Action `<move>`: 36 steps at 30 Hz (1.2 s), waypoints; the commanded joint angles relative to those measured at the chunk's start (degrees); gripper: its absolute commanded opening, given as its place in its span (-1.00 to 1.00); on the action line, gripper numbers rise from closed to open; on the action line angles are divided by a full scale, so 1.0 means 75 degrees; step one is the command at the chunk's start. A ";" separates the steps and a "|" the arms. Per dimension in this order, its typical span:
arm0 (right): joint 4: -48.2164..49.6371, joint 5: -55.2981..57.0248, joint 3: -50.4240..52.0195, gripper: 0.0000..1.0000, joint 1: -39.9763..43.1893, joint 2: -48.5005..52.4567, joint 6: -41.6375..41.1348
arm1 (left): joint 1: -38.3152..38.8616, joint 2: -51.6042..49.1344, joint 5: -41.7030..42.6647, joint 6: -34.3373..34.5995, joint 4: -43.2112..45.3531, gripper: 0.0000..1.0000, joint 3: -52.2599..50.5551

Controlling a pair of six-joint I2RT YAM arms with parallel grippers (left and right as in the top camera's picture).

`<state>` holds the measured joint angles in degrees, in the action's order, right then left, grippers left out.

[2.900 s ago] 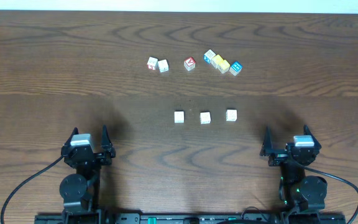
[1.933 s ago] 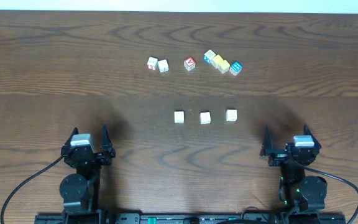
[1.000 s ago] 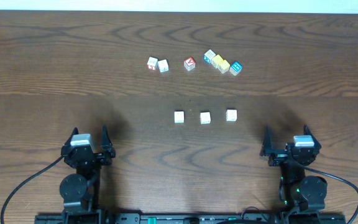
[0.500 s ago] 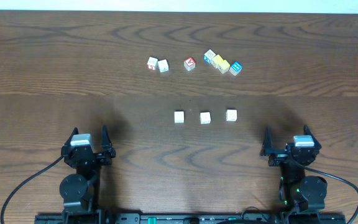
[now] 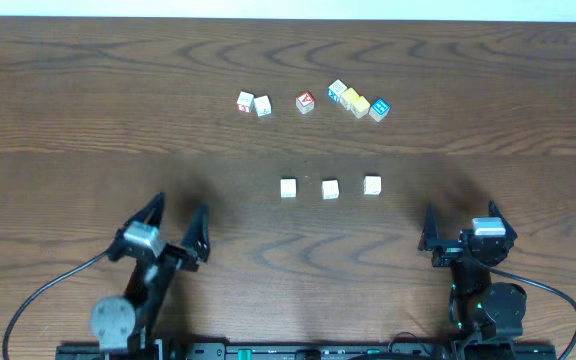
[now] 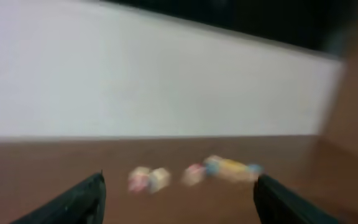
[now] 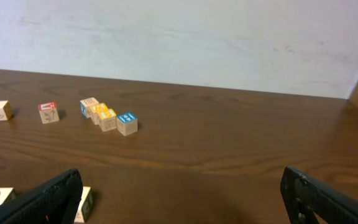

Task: Lift 3 blocks
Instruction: 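Swing the left arm forward toward the white blocks near the back-left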

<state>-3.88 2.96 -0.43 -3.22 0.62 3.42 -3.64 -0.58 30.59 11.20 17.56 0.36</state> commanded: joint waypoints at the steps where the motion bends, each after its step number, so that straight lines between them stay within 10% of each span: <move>1: -0.0026 -0.0029 0.0015 0.98 0.0038 -0.0032 0.0070 | -0.0020 0.0047 0.1684 0.0414 0.0825 0.53 -0.0015; 9: -0.0026 -0.0029 0.0015 0.98 0.0038 -0.0032 0.0070 | -0.0023 -0.0032 0.1475 0.0495 0.1600 0.54 0.0522; 19: -0.0026 -0.0029 0.0015 0.98 0.0038 -0.0032 0.0067 | -0.0023 -0.3398 0.1040 -0.0452 -0.3518 0.53 0.4890; 23: -0.0026 -0.0029 0.0015 0.98 0.0038 -0.0032 0.0067 | -0.0020 -0.5254 0.2078 -0.0886 -0.5601 0.54 0.6580; 29: -0.0026 -0.0029 0.0015 0.98 0.0038 -0.0032 0.0067 | -0.0017 -0.6851 0.4497 -0.0813 -0.5015 0.54 0.7061; 36: -0.0026 -0.0029 0.0015 0.98 0.0038 -0.0032 0.0070 | 0.1244 -0.7720 -0.0819 -0.0405 -0.7557 0.53 0.7871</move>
<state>-3.84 2.79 -0.43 -3.22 0.64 3.42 1.26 -57.30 44.73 7.66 -34.72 54.85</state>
